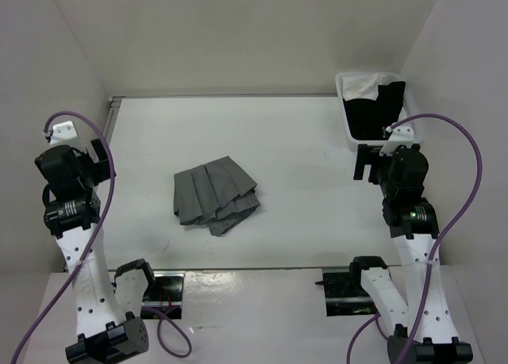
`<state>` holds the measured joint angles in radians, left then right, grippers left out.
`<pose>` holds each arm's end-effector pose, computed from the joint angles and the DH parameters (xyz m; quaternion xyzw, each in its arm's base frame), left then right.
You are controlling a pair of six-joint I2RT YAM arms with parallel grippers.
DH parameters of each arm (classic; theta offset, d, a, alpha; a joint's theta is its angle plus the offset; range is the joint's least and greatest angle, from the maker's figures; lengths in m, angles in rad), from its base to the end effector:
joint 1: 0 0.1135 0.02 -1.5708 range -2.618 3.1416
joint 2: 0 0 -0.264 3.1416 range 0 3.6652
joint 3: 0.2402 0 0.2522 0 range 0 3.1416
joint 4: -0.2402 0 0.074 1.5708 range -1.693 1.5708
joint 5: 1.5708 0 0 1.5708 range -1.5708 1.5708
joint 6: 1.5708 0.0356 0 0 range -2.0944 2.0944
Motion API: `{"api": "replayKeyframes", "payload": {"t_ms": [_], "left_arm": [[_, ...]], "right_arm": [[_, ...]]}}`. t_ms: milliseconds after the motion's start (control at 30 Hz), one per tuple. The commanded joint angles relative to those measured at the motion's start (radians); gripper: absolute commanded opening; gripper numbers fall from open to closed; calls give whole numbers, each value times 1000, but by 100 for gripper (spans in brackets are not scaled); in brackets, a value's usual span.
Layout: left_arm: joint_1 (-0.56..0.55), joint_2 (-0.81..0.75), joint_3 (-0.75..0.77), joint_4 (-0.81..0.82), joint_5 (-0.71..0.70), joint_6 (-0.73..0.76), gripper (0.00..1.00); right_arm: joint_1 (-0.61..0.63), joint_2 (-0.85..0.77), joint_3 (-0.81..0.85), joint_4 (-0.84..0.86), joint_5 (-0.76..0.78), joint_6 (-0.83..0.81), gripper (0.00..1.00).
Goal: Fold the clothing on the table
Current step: Fold the skirt
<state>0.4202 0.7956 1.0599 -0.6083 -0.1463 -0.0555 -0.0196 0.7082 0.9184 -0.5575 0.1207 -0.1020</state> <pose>0.1429 0.0695 0.3871 -0.2330 0.7826 0.1629 0.5538 0.1492 -0.0072 0.3578 0.0010 0.8179 -0.0841 0.5692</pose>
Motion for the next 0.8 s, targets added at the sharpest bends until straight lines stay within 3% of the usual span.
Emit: {"api": "replayKeyframes", "payload": {"t_ms": [0,567,767], "left_arm": [[0,-13,-15,44,-21,-18,100],[0,-22,-24,44,-62,-9,100],[0,-22,-46,21,25,39,100]], "right_arm": [[-6,-12,5,42,19,-8,99],[-6,-12,-4,42,19,-8,99],[-6,-3,-4,42,19,-8,99]]}}
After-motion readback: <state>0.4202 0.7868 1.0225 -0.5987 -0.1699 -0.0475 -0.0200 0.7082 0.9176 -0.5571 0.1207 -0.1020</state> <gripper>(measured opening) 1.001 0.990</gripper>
